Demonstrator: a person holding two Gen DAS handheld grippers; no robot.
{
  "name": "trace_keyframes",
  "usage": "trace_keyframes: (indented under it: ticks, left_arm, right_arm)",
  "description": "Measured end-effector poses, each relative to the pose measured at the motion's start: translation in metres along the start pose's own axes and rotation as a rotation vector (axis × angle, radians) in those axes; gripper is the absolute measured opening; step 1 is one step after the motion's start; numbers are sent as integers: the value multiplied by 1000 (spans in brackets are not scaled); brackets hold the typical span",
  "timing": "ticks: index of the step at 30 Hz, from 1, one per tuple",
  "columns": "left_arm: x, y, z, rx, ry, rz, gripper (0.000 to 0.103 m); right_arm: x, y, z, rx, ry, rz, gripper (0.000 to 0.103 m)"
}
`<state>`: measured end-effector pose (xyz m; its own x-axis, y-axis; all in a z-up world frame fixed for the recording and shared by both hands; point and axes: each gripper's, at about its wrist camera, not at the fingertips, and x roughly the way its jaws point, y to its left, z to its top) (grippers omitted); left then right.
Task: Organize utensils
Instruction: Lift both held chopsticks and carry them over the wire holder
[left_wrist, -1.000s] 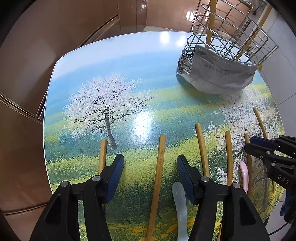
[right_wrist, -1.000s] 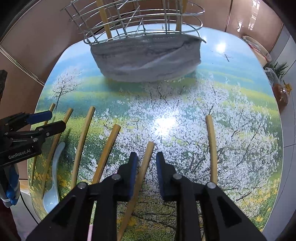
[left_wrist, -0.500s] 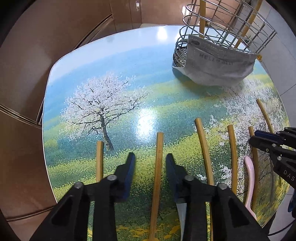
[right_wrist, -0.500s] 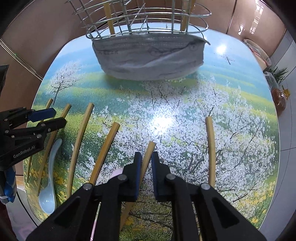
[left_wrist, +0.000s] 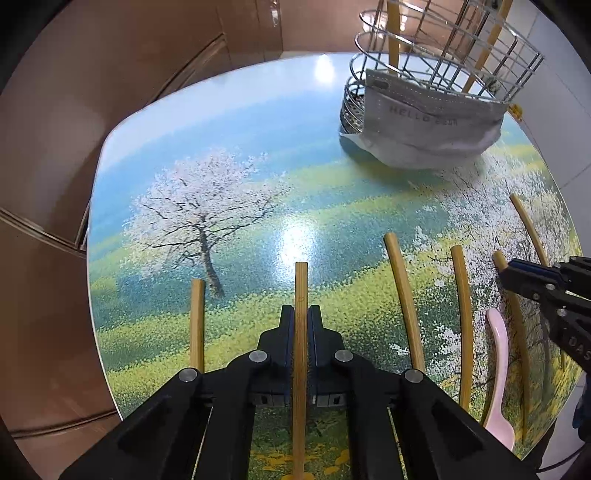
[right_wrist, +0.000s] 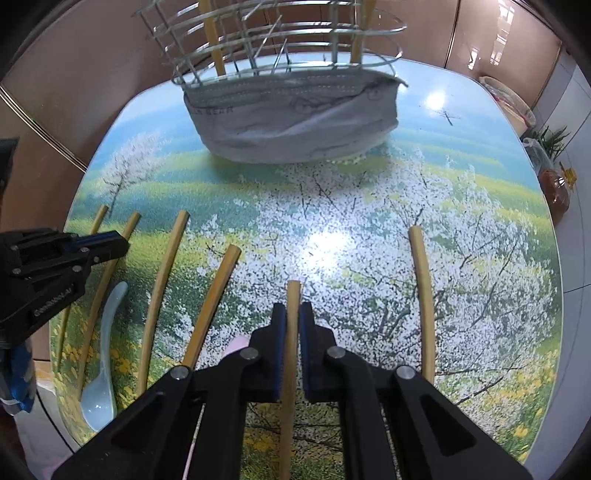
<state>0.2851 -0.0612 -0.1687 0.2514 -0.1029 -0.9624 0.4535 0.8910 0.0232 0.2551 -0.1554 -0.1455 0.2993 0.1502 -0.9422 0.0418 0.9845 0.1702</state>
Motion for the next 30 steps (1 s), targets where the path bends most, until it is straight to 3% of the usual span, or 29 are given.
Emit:
trace_keyframes:
  ticks: [10, 16, 30]
  left_arm:
    - [-78, -1, -35, -57, -198, 11, 7]
    - [-120, 0, -61, -95, -320, 27, 7]
    - [-209, 28, -111, -212, -542, 38, 7]
  right_arm:
    - [-90, -18, -44, -42, -299, 134, 6]
    - [-133, -12, -74, -75, -472, 146, 6]
    - [-227, 6, -111, -105, -761, 193, 6]
